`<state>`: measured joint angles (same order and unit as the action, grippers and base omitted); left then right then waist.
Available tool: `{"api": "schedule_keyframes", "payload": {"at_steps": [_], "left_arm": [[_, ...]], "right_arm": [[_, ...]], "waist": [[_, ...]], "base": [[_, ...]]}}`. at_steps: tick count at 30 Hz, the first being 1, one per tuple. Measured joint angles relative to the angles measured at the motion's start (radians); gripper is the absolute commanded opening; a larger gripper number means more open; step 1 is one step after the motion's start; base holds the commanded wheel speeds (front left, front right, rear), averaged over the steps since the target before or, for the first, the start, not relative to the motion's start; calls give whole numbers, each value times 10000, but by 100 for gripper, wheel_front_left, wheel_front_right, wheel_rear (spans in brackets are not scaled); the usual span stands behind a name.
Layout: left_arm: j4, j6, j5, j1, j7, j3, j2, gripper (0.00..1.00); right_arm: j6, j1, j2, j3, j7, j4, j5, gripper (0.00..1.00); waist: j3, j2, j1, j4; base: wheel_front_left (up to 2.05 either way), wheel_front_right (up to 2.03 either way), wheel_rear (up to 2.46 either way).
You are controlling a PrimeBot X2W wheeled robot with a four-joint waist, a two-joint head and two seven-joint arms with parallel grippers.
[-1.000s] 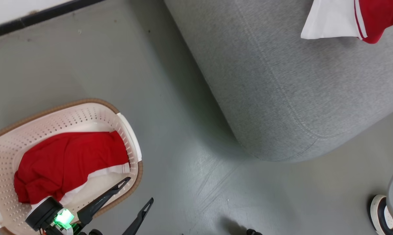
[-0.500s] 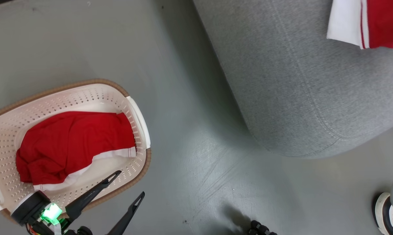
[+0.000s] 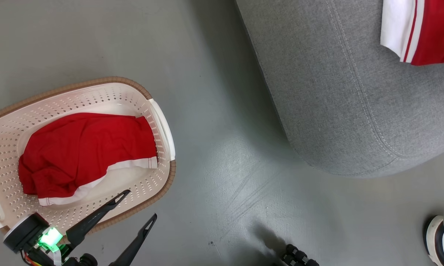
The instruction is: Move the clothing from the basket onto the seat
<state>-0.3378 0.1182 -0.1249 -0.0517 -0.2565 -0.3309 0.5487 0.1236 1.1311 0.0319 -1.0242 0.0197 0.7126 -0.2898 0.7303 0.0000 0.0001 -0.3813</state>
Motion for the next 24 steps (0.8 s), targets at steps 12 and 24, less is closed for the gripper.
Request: {"api": "schedule_keyframes", "payload": {"at_steps": [12, 24], "left_arm": [[19, 2, -155, 57, 0, -6, -6, 100], [96, 79, -230, 343, 0, -157, -190, 100]], "right_arm": [[0, 225, -54, -307, -263, 291, -920, 100], [0, 246, -31, 600, -1340, 999, -2240, 100]], "waist": [[-94, 0, 0, -7], [-324, 0, 0, -53]], "base": [[0, 0, 0], [0, 0, 0]]}}
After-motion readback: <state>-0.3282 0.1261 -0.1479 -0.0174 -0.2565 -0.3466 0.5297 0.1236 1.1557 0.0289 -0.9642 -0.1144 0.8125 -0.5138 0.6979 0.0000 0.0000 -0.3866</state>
